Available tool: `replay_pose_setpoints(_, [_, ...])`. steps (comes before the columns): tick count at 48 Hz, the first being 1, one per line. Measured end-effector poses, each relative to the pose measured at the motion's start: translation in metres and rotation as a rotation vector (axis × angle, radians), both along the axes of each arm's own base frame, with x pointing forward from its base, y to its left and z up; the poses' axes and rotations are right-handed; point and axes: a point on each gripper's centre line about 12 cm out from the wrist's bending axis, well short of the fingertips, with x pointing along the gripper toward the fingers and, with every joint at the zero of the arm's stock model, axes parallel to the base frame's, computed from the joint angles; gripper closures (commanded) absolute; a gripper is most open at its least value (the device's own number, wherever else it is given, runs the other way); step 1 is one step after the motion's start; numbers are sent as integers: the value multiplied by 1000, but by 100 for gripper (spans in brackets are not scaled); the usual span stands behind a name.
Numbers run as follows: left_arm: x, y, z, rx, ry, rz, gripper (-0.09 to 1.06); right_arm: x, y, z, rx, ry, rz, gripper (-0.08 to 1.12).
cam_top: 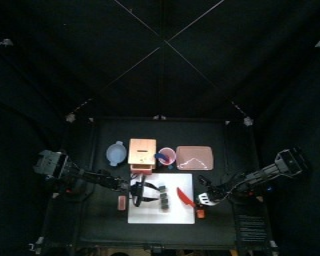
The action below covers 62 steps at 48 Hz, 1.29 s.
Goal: Place sushi on board then cut the sushi with the knife then place the pieces on the plate
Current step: Place the 4 sushi pieces on the plate
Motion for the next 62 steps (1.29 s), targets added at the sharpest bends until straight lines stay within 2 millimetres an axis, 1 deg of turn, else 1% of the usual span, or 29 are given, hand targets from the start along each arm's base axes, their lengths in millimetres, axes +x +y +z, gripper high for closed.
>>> replay_pose_setpoints(9, [-1, -1, -1, -13, 7, 8, 15, 1, -8, 0, -12, 11, -16, 59])
replay_pose_setpoints(13, [-2, -1, -2, -16, 9, 10, 15, 1, -8, 0, -19, 16, -10, 55])
replay_pose_setpoints(20, [-2, -1, -2, -14, 10, 10, 15, 5, -7, 5, -24, 0, -2, 47])
replay_pose_setpoints(28, [-2, -1, -2, -17, 10, 12, 15, 13, -5, 13, -32, -25, 9, 46])
replay_pose_setpoints(37, [-2, -1, -2, -18, 9, 13, 15, 14, -4, 12, -36, -17, 13, 45])
replay_pose_setpoints(44, [-2, -1, -2, -21, 11, 16, 15, 19, -1, 14, -39, -24, 26, 43])
replay_pose_setpoints(46, [-2, 0, -2, -24, 12, 20, 15, 20, 2, 14, -39, -23, 34, 41])
replay_pose_setpoints(55, [-2, 0, -2, -24, 12, 22, 15, 21, 5, 12, -42, -13, 45, 22])
replay_pose_setpoints(58, [-2, 0, -2, -23, 11, 21, 15, 21, 5, 12, -46, -11, 48, 19])
replay_pose_setpoints(62, [-2, 0, -2, -23, 11, 21, 15, 21, 5, 11, -45, -10, 47, 18])
